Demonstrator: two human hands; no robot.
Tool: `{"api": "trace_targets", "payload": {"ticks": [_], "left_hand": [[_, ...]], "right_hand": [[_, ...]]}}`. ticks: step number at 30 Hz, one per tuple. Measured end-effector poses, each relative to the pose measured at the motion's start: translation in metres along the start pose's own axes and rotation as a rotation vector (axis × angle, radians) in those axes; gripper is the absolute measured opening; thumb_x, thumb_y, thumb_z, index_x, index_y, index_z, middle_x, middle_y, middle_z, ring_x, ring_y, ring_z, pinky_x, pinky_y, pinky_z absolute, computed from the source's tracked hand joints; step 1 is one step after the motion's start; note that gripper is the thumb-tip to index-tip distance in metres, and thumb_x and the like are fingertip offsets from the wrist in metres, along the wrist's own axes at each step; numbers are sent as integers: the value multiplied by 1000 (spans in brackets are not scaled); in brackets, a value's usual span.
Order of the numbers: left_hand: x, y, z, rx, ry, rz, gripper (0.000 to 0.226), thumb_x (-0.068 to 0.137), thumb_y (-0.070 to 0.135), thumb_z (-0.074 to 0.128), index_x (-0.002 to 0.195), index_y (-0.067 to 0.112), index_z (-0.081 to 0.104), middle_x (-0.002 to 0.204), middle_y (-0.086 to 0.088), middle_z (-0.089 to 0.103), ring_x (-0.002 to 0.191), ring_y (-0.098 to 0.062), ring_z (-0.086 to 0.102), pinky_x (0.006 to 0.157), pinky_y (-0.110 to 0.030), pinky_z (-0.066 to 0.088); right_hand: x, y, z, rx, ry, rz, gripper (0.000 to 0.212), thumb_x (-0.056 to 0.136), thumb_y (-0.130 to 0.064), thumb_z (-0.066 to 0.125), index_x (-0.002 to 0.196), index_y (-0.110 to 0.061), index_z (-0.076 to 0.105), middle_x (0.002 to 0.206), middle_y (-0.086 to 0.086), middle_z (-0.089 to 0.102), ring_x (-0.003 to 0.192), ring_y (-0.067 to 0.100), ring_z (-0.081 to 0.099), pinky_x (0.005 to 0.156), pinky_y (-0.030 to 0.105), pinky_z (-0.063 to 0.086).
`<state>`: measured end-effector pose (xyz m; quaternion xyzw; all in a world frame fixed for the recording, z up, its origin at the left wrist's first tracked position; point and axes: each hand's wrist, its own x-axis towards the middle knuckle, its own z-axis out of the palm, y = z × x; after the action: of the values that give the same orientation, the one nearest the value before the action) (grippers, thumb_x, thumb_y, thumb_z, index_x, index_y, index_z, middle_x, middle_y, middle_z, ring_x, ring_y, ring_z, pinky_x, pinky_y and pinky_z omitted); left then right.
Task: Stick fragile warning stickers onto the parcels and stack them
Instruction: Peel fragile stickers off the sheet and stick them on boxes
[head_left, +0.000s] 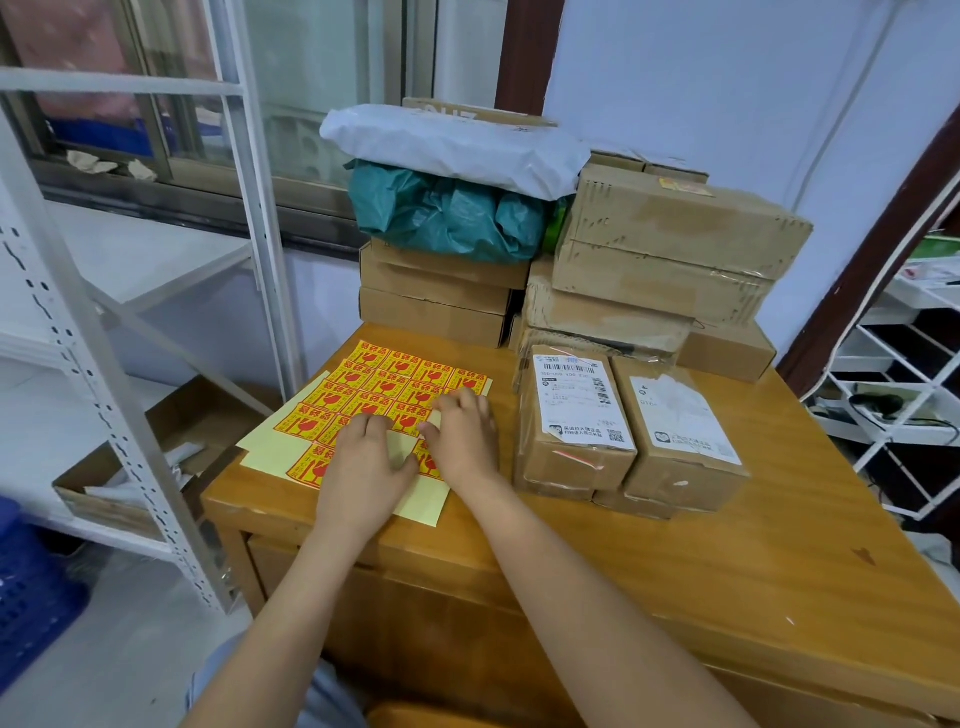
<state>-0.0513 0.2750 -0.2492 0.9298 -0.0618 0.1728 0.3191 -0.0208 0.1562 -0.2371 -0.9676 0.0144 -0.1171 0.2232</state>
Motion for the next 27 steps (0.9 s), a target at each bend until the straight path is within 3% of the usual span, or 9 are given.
{"api": "trace_targets", "payload": {"ticks": [13, 21, 24, 27], "left_hand": [[-1, 0, -1, -14, 1, 10, 45, 85, 26, 66, 124, 8, 53, 123, -6, 53, 117, -21, 47, 92, -31, 45], [0, -2, 1, -14, -2, 2, 43, 86, 27, 66, 123, 9, 53, 122, -5, 53, 117, -21, 47, 92, -32, 45], [0, -2, 1, -11, -5, 3, 43, 86, 27, 65, 123, 9, 53, 123, -5, 53, 117, -21, 46, 93, -32, 45], [0, -2, 1, -9, -2, 2, 42, 86, 27, 65, 123, 9, 54, 123, -5, 53, 117, -20, 47, 93, -31, 45]], "right_hand": [[-4, 2, 0, 52, 89, -43, 39, 95, -8, 47, 134, -8, 50, 137, 6, 43, 132, 24, 32, 105, 36, 35], [-8, 0, 0, -50, 2, 8, 32, 95, -12, 45, 122, 0, 56, 157, 10, 11, 142, 28, 11, 111, 42, 26], [-8, -2, -2, -117, -10, 25, 36, 96, -19, 44, 125, -2, 55, 155, 9, 18, 137, 29, 17, 110, 42, 20], [-10, -3, -3, -132, 20, 10, 48, 95, -20, 44, 140, -4, 40, 150, 6, 27, 132, 27, 23, 106, 39, 21]]}}
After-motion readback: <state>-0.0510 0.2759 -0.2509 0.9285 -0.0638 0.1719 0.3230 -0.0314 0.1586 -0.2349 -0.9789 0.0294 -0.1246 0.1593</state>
